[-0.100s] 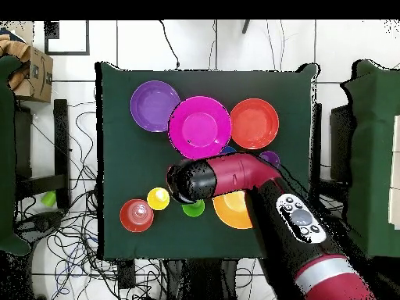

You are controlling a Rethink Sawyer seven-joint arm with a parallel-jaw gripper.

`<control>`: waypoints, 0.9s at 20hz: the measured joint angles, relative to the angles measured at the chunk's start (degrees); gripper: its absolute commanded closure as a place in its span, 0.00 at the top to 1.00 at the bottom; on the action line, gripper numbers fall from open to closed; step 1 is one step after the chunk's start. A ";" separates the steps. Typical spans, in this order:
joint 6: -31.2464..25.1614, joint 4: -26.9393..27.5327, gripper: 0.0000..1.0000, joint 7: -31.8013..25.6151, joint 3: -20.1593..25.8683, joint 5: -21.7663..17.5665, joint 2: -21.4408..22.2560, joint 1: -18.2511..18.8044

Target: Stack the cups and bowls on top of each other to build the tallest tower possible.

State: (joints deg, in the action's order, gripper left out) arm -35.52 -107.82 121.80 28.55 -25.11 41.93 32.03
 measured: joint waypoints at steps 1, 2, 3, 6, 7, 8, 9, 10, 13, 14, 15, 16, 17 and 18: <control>0.57 0.00 1.00 0.15 -0.55 0.00 -0.19 -0.49; 1.13 -0.01 1.00 0.17 -1.26 0.00 -0.41 -1.02; 1.32 -0.02 1.00 0.17 -1.53 0.02 -0.49 -1.19; 1.72 -0.12 1.00 0.17 -3.00 0.04 -0.85 -1.50; 1.73 -0.14 1.00 0.17 -3.27 0.04 -0.89 -1.48; 1.73 -0.18 1.00 0.17 -3.79 0.04 -0.91 -1.46; 1.72 -0.22 1.00 0.17 -4.31 0.04 -0.93 -1.43; 1.73 -0.25 1.00 0.17 -4.88 0.05 -0.92 -1.33; 1.73 -0.59 1.00 0.17 -5.91 0.35 -0.85 -0.72; 1.73 -0.66 1.00 0.17 -6.08 0.44 -0.82 -0.60; 1.73 -0.79 1.00 0.17 -6.41 0.67 -0.80 -0.39; 1.73 -0.82 1.00 0.17 -6.69 0.78 -0.82 -0.33; 1.73 -0.85 1.00 0.17 -6.97 0.88 -0.84 -0.27; 1.75 -0.85 1.00 0.17 -7.12 0.91 -0.87 -0.28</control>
State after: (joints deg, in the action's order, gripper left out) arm -33.77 -108.67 121.97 21.43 -24.20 41.07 31.74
